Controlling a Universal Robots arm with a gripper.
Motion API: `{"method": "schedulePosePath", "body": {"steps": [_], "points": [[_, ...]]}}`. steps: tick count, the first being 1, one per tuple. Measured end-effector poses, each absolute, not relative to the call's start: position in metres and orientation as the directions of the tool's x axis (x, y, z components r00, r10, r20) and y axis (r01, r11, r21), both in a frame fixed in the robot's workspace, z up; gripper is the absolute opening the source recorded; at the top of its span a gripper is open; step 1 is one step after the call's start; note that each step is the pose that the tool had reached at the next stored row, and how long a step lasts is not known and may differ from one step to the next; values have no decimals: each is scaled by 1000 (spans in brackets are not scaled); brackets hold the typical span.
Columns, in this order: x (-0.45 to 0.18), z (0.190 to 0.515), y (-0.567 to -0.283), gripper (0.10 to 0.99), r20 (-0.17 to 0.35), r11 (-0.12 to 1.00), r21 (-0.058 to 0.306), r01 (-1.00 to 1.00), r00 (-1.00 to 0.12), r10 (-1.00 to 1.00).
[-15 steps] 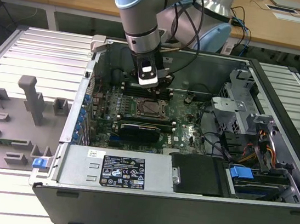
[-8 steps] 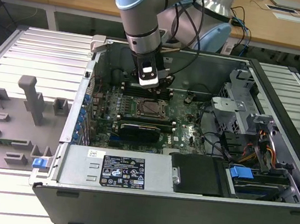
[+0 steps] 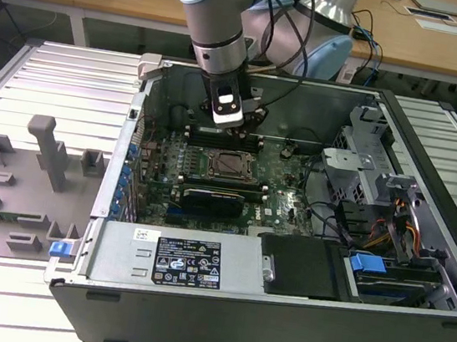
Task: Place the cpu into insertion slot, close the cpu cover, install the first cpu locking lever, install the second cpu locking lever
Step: 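Install the first cpu locking lever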
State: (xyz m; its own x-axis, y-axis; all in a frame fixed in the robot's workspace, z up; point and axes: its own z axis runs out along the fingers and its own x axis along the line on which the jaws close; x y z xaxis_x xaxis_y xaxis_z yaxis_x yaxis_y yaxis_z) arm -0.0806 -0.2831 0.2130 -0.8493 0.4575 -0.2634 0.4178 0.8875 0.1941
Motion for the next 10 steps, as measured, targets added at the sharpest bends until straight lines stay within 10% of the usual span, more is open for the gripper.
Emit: {"method": "schedulePosePath", "body": {"steps": [10], "points": [[-80,245,-283,106,-259,888,192,419,-851,457]]}}
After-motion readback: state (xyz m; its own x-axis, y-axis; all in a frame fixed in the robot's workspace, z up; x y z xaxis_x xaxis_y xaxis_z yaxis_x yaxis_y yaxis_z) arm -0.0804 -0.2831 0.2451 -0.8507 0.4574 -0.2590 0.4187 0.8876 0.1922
